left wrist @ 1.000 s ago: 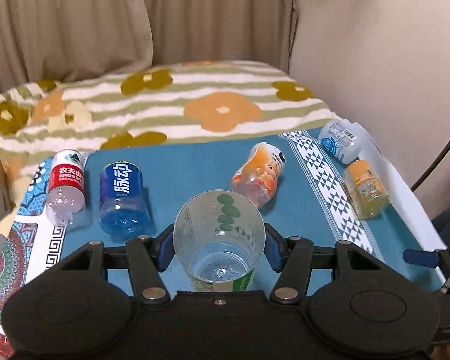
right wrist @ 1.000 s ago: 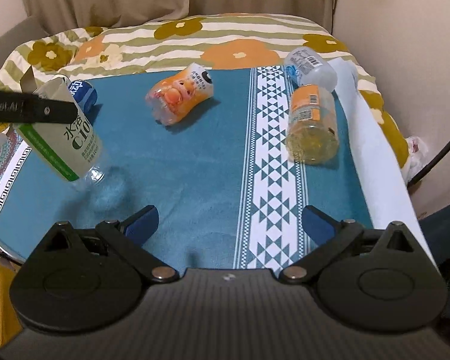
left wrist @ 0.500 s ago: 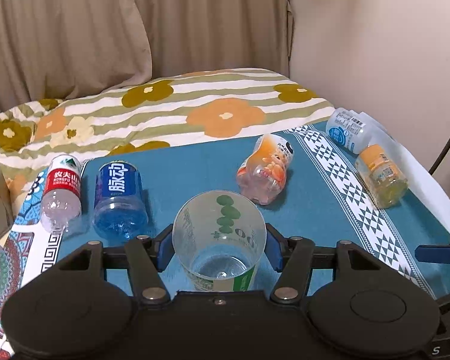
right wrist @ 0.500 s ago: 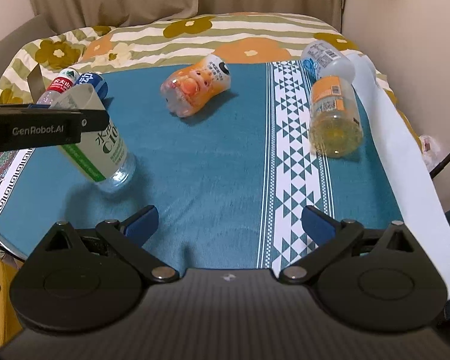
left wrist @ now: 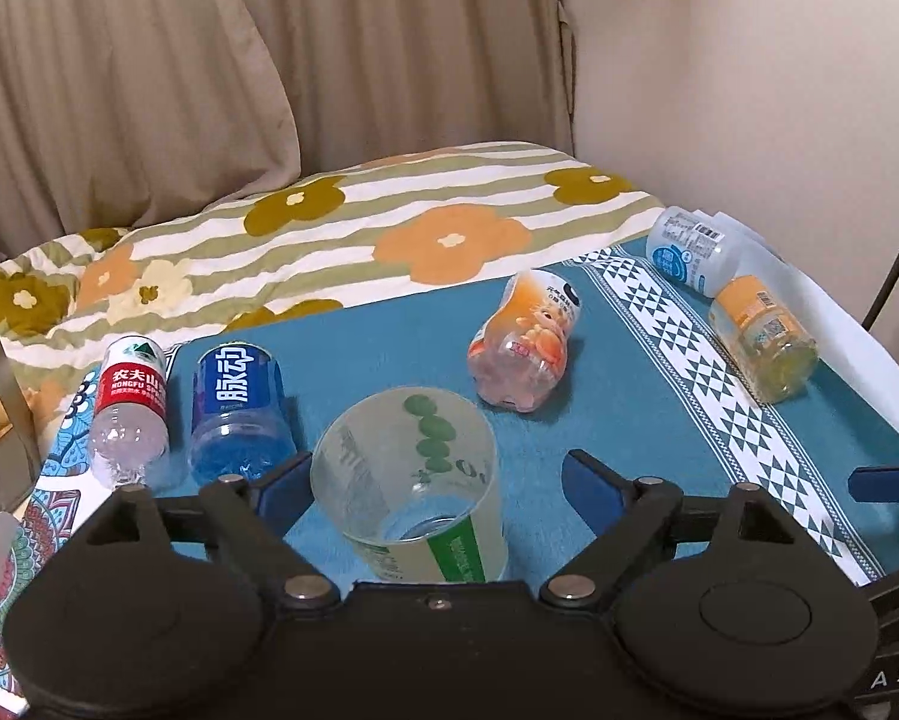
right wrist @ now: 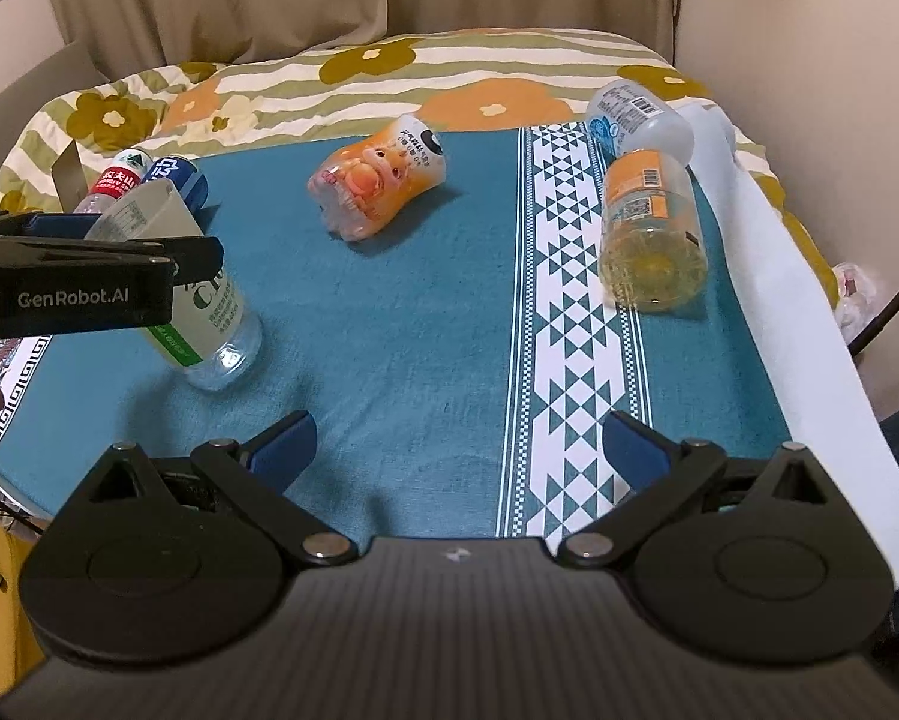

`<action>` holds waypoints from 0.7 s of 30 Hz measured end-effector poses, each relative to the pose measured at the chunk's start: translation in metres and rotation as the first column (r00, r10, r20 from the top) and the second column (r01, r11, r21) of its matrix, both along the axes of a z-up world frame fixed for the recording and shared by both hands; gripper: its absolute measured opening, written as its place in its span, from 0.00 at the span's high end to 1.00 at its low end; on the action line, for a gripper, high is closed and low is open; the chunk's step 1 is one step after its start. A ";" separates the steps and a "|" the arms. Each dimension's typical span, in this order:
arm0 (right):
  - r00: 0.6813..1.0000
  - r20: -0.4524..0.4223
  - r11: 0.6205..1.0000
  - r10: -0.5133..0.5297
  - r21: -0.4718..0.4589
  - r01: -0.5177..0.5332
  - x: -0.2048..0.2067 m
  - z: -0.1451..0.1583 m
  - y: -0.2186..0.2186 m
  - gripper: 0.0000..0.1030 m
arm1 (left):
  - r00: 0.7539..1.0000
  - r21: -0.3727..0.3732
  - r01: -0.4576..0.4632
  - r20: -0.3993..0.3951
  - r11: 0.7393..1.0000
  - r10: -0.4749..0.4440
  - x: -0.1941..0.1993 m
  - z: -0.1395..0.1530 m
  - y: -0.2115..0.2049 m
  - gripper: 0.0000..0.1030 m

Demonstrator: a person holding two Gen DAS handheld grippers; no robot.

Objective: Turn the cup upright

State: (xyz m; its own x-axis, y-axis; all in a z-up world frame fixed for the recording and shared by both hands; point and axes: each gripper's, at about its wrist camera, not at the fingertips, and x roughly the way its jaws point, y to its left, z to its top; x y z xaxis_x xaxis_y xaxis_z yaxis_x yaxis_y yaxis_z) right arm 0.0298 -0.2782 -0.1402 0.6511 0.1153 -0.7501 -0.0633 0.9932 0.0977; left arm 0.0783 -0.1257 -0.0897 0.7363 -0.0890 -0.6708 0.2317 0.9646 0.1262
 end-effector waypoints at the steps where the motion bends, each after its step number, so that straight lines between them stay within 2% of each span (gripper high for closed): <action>1: 1.000 0.001 1.000 0.000 -0.002 0.000 -0.001 0.001 0.000 0.00 | 1.000 0.001 0.000 -0.002 1.000 0.000 0.000 0.000 0.000 0.10; 10: 0.999 0.032 1.000 -0.001 -0.022 0.001 -0.008 0.019 0.001 0.00 | 1.000 -0.020 -0.017 0.016 1.000 0.018 -0.009 0.017 0.008 0.09; 15: 0.998 0.059 0.999 0.010 -0.036 -0.008 -0.015 0.050 0.007 0.00 | 0.998 -0.045 -0.056 0.035 0.997 0.057 -0.027 0.049 0.024 0.01; 21: 0.995 0.097 0.993 0.020 -0.119 -0.009 -0.026 0.093 0.026 0.00 | 0.993 -0.104 -0.115 0.001 0.988 0.116 -0.049 0.082 0.058 0.00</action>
